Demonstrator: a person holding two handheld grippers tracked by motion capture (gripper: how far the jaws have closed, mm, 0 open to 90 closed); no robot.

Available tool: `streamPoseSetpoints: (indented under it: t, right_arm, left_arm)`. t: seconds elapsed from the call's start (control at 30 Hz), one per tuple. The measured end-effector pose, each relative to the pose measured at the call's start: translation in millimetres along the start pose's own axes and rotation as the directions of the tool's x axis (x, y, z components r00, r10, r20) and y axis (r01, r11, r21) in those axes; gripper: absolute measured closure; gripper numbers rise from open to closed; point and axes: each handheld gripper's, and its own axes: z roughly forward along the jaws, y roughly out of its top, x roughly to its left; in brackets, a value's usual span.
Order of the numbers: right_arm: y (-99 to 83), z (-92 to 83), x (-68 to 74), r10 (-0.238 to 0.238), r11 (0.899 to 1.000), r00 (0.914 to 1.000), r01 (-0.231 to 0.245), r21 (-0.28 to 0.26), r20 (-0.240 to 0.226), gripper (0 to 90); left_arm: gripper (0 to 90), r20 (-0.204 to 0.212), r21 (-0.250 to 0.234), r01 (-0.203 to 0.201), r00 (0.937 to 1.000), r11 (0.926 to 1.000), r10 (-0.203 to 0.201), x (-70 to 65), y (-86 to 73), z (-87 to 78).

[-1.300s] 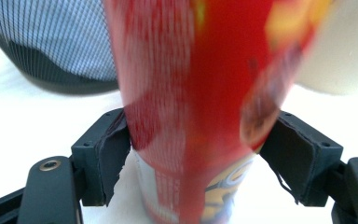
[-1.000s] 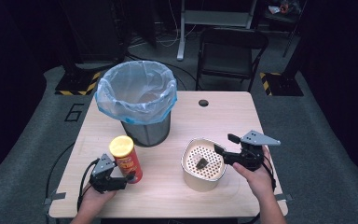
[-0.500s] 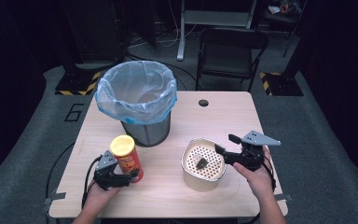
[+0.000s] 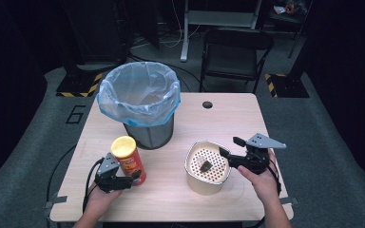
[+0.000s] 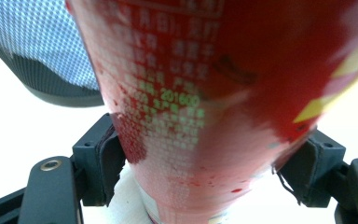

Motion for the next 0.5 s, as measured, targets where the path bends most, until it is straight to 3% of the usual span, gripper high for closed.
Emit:
streamPoseSetpoints:
  t: [0.27,0.43,0.5]
  right_arm:
    - [-1.7,-2.3,-2.4,0.01,1.0,0.9999,-0.01,0.0,0.007,28.7]
    - [-1.5,-4.9,-4.5,0.02,1.0,0.9997,-0.02,-0.003,0.013,28.7]
    - [-2.0,-5.3,-5.3,0.021,1.0,0.9997,-0.021,-0.007,0.011,28.7]
  left_arm:
    - [24.1,-0.006,-0.034,0.008,0.9999,0.9994,-0.009,-2.5,17.5,-17.4]
    - [24.1,0.027,-0.033,0.029,0.9992,0.999,-0.028,-1.5,41.5,-34.7]
    - [24.1,0.032,-0.027,0.016,0.9994,0.9995,-0.015,-2.0,55.8,-43.1]
